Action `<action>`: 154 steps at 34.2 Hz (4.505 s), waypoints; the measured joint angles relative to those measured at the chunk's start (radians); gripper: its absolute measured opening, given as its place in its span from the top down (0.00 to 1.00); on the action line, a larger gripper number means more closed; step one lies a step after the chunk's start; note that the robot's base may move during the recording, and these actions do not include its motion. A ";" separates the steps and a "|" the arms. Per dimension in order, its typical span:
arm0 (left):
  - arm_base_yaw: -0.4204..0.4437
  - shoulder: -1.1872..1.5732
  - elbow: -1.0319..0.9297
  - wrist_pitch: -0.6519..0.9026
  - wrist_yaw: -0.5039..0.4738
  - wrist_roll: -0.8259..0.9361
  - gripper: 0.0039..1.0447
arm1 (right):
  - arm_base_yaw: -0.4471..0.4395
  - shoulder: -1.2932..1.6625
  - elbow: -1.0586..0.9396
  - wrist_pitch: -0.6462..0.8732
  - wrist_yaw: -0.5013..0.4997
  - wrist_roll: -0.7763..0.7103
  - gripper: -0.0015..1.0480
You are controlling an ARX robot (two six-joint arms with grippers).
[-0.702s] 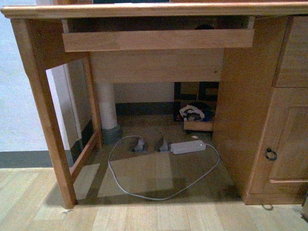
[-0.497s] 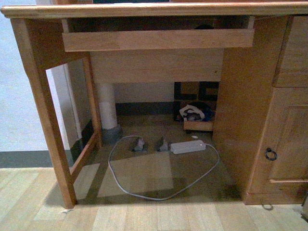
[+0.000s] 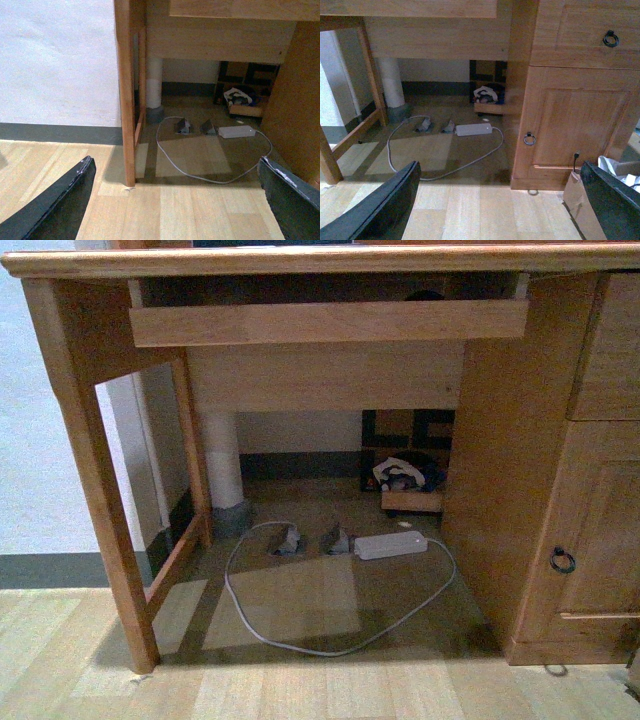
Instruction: Place mouse
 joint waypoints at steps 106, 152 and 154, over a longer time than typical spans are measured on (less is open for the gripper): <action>-0.054 1.043 0.187 0.861 0.115 -0.360 0.06 | 0.000 0.000 0.000 0.000 0.000 0.000 0.06; -0.067 2.087 0.596 1.289 0.238 -1.176 0.06 | 0.000 0.000 0.000 0.000 0.000 0.000 0.06; -0.069 2.095 0.616 1.289 0.238 -1.177 0.06 | 0.000 0.000 0.000 0.000 0.000 0.000 0.06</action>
